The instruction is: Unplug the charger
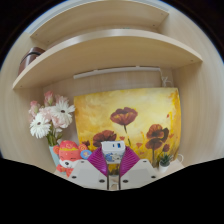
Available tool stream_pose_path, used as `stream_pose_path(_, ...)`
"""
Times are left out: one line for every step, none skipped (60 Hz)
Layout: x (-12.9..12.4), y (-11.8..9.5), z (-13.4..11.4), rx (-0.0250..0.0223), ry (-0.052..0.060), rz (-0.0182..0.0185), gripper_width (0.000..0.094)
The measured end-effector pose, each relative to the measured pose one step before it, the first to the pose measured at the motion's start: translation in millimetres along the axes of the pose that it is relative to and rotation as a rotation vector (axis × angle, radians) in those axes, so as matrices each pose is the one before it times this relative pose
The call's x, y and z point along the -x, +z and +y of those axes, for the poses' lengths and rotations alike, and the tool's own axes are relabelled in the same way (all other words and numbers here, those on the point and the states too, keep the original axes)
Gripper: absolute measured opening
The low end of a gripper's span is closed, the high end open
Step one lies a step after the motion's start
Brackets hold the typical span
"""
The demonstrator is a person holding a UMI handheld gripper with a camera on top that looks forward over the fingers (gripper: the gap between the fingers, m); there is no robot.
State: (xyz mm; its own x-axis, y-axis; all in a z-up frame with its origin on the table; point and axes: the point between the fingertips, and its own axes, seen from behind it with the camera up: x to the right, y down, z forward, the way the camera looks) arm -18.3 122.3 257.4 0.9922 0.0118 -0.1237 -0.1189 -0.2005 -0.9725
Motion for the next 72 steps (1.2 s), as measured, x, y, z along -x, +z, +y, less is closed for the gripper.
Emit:
stream_pose_path(-7.47, -0.57, -10.82, -0.01028, -0.0154, 0.00457, 0.0119)
stream_pose_path(-8.65, -0.73, -9.22, -0.01049, -0.0118, 0.00780, 0.0120)
stream_pose_path(-8.58, -0.80, -7.33, -0.00889, -0.0078, 0.00721, 0.0121)
stream_pose_path(-8.22, -1.06, -4.75, -0.00558, -0.0064, 0.00306, 0.0120)
stream_pose_path(-8.56, -1.18, -2.80, -0.00240, -0.0058, 0.00122, 0.0120)
stream_pose_path(-9.39, -1.03, -0.45, 0.00167, -0.0062, 0.00265, 0.0123)
stream_pose_path(-9.79, -0.38, 3.20, 0.00191, -0.0082, 0.00770, 0.0122)
stream_pose_path(-11.29, -0.27, 3.76, 0.01539, -0.0112, 0.00700, 0.0123)
stream_pose_path(-11.76, -0.26, 6.15, 0.01579, -0.0142, 0.00996, 0.0122)
stream_pose_path(-11.42, -0.52, 8.02, 0.01718, -0.0128, 0.01027, 0.0122)
stream_pose_path(-10.59, -0.19, 9.80, 0.02009, -0.0099, 0.00866, 0.0122)
stream_pose_path(-9.93, 0.24, 11.27, 0.02445, -0.0069, 0.00616, 0.0123)
stream_pose_path(-9.83, 0.63, 12.75, 0.02752, -0.0035, 0.00488, 0.0122)
stream_pose_path(-9.25, 0.60, 15.89, 0.01512, 0.0024, 0.00793, 0.0121)
stream_pose_path(-10.27, 1.57, 11.55, 0.03708, -0.0002, 0.00231, 0.0121)
stream_pose_path(-8.61, 1.91, 14.32, 0.02907, 0.0013, 0.00468, 0.0131)
stream_pose_path(-8.82, 2.34, 14.90, 0.03132, 0.0001, 0.00428, 0.0131)
stream_pose_path(-8.63, 2.41, 14.28, 0.03043, -0.0001, 0.00492, 0.0130)
stream_pose_path(-7.73, 2.56, 12.85, 0.02632, 0.0031, 0.00368, 0.0131)
stream_pose_path(-7.08, 2.42, 11.39, 0.02142, 0.0029, 0.00189, 0.0131)
stream_pose_path(-6.56, 2.63, 11.01, 0.01844, 0.0018, 0.00107, 0.0130)
stream_pose_path(-6.24, 2.77, 10.74, 0.01806, -0.0001, 0.00190, 0.0130)
stream_pose_path(-4.66, 3.83, 12.66, 0.01040, 0.0033, 0.00634, 0.0131)
stream_pose_path(-5.71, 3.05, 9.75, 0.01828, -0.0014, -0.00087, 0.0131)
stream_pose_path(-4.37, 2.62, 9.03, 0.01839, -0.0006, -0.00054, 0.0131)
stream_pose_path(-4.07, 2.76, 8.26, 0.01620, 0.0014, -0.00142, 0.0131)
stream_pose_path(-3.61, 2.68, 7.30, 0.01431, 0.0042, -0.00168, 0.0131)
stream_pose_path(-3.07, 2.54, 6.64, 0.01164, 0.0044, -0.00211, 0.0131)
stream_pose_path(-2.66, 2.34, 6.07, 0.00947, 0.0023, -0.00291, 0.0130)
stream_pose_path(-2.18, 2.32, 5.65, 0.01108, -0.0001, -0.00035, 0.0131)
stream_pose_path(-2.24, 2.63, 5.79, 0.01050, 0.0002, -0.00177, 0.0137)
stream_pose_path(-2.10, 4.00, 6.45, 0.00140, 0.0011, -0.00325, 0.0144)
stream_pose_path(-1.79, 2.45, 5.08, 0.00680, -0.0013, -0.00041, 0.0144)
stream_pose_path(-1.55, 2.30, 5.04, 0.00613, -0.0040, 0.00019, 0.0144)
stream_pose_path(-1.23, 2.20, 5.20, 0.00722, -0.0048, -0.00011, 0.0144)
stream_pose_path(-1.07, 2.22, 5.32, 0.00845, -0.0038, -0.00067, 0.0144)
stream_pose_path(-0.39, 1.71, 5.32, 0.01019, -0.0024, -0.00164, 0.0159)
stream_pose_path(0.11, 1.73, 5.19, 0.00956, -0.0011, -0.00211, 0.0160)
stream_pose_path(0.10, 1.42, 4.77, 0.00938, -0.0002, -0.00352, 0.0174)
stream_pose_path(0.60, 1.16, 4.38, 0.00890, 0.0027, -0.00465, 0.0182)
stream_pose_path(0.24, -3.13, -3.45, 0.00168, 0.0020, -0.00602, 0.0193)
stream_pose_path(0.45, 3.77, -0.38, -0.03166, 0.0000, 0.00265, 0.0198)
stream_pose_path(-0.65, -1.13, 0.50, 0.00094, -0.0035, -0.00046, 0.0216)
stream_pose_path(-0.68, 1.03, 2.74, 0.00701, -0.0039, 0.00231, 0.0225)
stream_pose_path(-0.10, -1.38, -1.85, 0.00104, -0.0017, -0.00062, 0.0245)
stream_pose_path(0.58, 0.77, -0.82, -0.00415, 0.0004, -0.00139, 0.0257)
stream_pose_path(0.55, 1.05, 0.71, 0.00424, 0.0037, -0.00267, 0.0270)
stream_pose_path(0.41, 0.37, -0.60, 0.00233, 0.0062, -0.00225, 0.0281)
stream_pose_path(0.50, 0.63, -0.49, 0.00258, 0.0070, -0.00286, 0.0293)
stream_pose_path(0.32, 2.40, -0.61, 0.00400, 0.0058, -0.00339, 0.0304)
stream_pose_path(-0.06, -0.42, 0.12, 0.00682, 0.0061, -0.00028, 0.0315)
stream_pose_path(-0.83, -1.33, -0.71, 0.00459, 0.0051, 0.00296, 0.0332)
stream_pose_path(-1.17, -1.36, -2.24, -0.00020, 0.0080, 0.00588, 0.0353)
stream_pose_path(-1.78, -1.89, -4.05, -0.00564, 0.0066, 0.00780, 0.0378)
stream_pose_path(-2.01, -2.69, -5.15, -0.01192, 0.0031, 0.00940, 0.0398)
stream_pose_path(-1.25, -2.93, -6.20, -0.01545, 0.0002, 0.00862, 0.0418)
stream_pose_path(-1.18, -3.03, -6.37, -0.01573, 0.0000, 0.00758, 0.0434)
stream_pose_path(-1.00, -3.37, -6.14, -0.01392, 0.0003, 0.00823, 0.0453)
stream_pose_path(-1.24, -2.31, -7.57, -0.00755, -0.0036, 0.00238, 0.0478)
stream_pose_path(-0.23, -5.17, -6.58, -0.01296, -0.0001, 0.00599, 0.0512)
stream_pose_path(-0.24, -5.68, -6.92, -0.01315, 0.0007, 0.00625, 0.0555)
stream_pose_path(0.23, -5.49, -7.33, -0.01472, 0.0025, 0.00385, 0.0597)
stream_pose_path(1.13, -4.95, -7.41, -0.01733, 0.0034, 0.00170, 0.0645)
stream_pose_path(1.46, -5.98, -7.87, -0.01623, 0.0031, 0.00044, 0.0693)
stream_pose_path(2.06, -6.32, -7.35, -0.01424, 0.0032, -0.00228, 0.0744)
stream_pose_path(2.83, -6.75, -7.56, -0.01233, 0.0034, -0.00407, 0.0783)
stream_pose_path(2.87, -7.32, -8.17, -0.01369, 0.0021, -0.00520, 0.0823)
stream_pose_path(2.79, -8.00, -9.18, -0.01693, 0.0013, -0.00451, 0.0851)
stream_pose_path(2.64, -8.33, -9.77, -0.01980, 0.0012, -0.00332, 0.0870)
stream_pose_path(3.05, -8.46, -9.42, -0.02017, 0.0027, -0.00374, 0.0871)
stream_pose_path(3.82, -8.71, -8.58, -0.01829, 0.0029, -0.00440, 0.0864)
stream_pose_path(4.03, -8.95, -7.96, -0.01598, 0.0011, -0.00496, 0.0857)
